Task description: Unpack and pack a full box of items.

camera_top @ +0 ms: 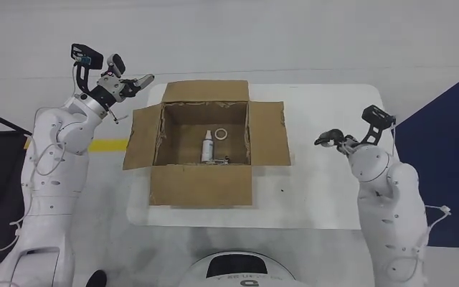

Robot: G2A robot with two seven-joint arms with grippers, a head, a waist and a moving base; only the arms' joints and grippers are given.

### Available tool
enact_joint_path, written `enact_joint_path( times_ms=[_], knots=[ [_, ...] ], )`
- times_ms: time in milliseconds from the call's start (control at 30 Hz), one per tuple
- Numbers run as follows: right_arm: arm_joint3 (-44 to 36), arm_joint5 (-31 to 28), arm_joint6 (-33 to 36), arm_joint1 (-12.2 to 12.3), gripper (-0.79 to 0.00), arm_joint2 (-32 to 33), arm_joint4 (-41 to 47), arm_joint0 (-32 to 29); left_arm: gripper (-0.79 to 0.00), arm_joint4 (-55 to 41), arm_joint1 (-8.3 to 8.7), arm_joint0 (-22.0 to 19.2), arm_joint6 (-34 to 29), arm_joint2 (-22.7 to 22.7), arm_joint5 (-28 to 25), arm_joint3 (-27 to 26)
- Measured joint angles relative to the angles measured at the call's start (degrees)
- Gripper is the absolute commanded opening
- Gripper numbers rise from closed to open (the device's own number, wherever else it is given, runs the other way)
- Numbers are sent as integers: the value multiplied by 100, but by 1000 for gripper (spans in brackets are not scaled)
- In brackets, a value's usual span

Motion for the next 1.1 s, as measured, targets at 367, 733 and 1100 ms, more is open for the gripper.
enact_joint_path(
  times_ms=[367, 733, 1100],
  knots=[
    [827, -252, 233, -137, -785, 116, -274, 68, 0, 0, 0, 0, 0, 0, 0, 0],
    [1158, -499, 481, -375, -169, 110, -759, 305, 0, 0, 0, 0, 0, 0, 0, 0],
    [384, -568, 547, -773, 0, 46, -1210, 369, 0, 0, 0, 0, 0, 0, 0, 0]
  ],
)
